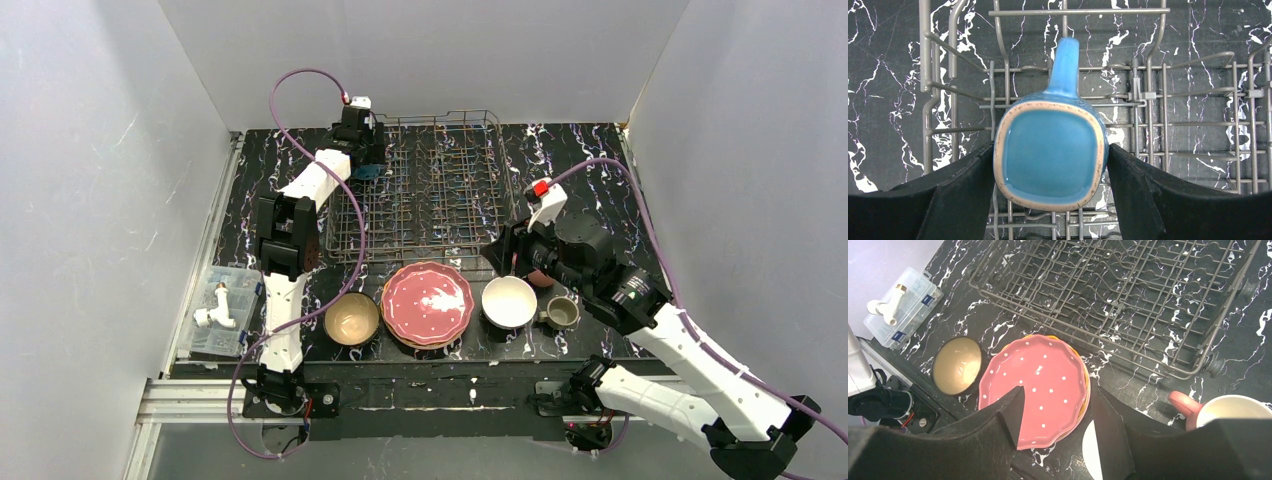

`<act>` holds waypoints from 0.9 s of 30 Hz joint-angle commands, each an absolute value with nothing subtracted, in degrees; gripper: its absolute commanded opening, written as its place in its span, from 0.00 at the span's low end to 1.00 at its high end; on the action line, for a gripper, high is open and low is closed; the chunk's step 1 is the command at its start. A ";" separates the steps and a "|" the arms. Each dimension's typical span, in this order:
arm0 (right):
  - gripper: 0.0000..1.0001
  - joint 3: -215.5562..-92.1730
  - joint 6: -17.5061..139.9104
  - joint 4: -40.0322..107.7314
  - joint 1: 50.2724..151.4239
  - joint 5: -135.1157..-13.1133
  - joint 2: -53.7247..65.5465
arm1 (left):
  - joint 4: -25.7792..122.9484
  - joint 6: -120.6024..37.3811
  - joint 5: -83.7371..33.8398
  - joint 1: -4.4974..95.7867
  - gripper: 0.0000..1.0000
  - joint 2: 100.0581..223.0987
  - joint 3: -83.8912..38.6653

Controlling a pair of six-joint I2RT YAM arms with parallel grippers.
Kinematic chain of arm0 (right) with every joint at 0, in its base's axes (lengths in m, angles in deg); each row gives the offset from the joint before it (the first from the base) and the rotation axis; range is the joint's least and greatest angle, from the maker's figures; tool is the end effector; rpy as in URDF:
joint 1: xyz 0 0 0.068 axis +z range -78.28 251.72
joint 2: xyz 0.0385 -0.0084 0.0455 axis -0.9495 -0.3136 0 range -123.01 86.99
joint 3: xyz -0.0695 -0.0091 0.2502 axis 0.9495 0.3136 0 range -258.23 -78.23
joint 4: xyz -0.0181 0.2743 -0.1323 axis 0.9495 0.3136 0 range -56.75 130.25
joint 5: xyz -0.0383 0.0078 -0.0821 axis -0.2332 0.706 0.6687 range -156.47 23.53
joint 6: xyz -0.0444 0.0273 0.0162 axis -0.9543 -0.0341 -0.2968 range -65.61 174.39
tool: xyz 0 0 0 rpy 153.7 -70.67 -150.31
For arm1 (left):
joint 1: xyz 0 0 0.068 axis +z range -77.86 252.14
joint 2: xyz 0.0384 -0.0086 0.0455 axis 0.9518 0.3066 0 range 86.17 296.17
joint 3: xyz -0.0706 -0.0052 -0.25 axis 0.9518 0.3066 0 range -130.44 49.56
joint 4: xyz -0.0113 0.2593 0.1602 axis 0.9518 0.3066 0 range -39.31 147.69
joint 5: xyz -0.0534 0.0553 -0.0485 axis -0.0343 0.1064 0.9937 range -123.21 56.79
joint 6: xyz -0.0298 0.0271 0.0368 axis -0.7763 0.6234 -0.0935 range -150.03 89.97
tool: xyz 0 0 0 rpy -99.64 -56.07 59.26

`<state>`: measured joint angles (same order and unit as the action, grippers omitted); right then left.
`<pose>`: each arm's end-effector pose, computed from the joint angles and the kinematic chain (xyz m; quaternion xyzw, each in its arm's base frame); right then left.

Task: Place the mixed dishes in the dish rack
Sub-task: Turn the cup upside down in the dish rack.

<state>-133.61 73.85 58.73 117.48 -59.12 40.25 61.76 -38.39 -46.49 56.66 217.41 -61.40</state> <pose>0.1658 0.1634 0.3671 -0.1451 0.7891 0.2771 0.5287 0.5540 -0.1448 0.2003 -0.0027 0.8679 -0.0019 0.4968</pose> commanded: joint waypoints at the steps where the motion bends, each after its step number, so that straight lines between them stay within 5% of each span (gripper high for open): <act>1: 0.61 -133.44 72.94 55.77 117.34 -58.32 39.68 | 58.74 -38.75 -48.88 56.44 0.00 216.99 -64.06; 7: 0.68 -133.29 73.16 55.58 117.34 -57.91 39.17 | 60.24 -39.87 -48.85 56.43 0.01 217.75 -64.88; 18: 0.76 -134.01 73.93 55.45 117.34 -58.45 38.33 | 60.18 -40.00 -47.82 56.42 0.50 215.30 -62.46; 27: 0.82 -135.26 75.24 56.44 117.34 -59.19 38.12 | 60.53 -38.89 -48.15 56.44 0.76 212.88 -60.86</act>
<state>-133.54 74.31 58.40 117.48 -59.01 38.06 60.95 -39.75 -47.34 56.64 218.57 -61.75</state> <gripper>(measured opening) 0.810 0.746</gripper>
